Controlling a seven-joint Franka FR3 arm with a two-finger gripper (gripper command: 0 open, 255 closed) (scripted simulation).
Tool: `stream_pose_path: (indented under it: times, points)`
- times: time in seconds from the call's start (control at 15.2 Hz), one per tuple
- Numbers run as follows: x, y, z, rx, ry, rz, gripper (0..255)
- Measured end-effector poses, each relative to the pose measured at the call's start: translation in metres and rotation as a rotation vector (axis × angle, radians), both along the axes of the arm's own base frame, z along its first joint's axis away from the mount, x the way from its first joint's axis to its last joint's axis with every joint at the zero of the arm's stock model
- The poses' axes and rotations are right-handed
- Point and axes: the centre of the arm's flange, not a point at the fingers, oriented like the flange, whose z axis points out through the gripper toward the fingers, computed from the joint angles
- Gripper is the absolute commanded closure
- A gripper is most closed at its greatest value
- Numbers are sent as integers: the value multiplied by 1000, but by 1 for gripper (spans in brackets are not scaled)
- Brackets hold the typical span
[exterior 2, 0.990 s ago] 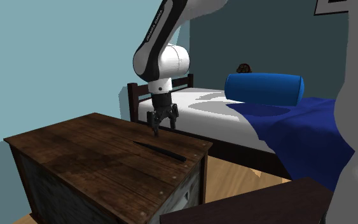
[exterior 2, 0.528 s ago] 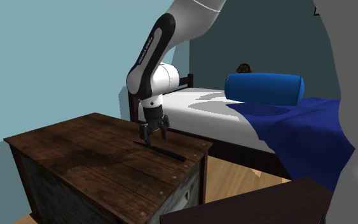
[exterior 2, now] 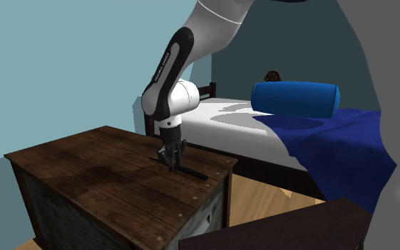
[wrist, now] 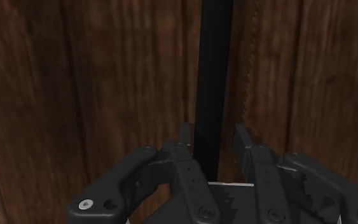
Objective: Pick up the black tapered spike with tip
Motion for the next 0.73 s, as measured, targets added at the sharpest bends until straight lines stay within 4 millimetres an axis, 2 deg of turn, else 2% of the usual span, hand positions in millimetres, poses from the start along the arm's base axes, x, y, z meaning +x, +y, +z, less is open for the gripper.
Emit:
stream_pose_path:
  times: [0.53,0.73]
  points:
    - [1,1,1,2,-4,2,255]
    - [1,-3,10,-1,0,-4,255]
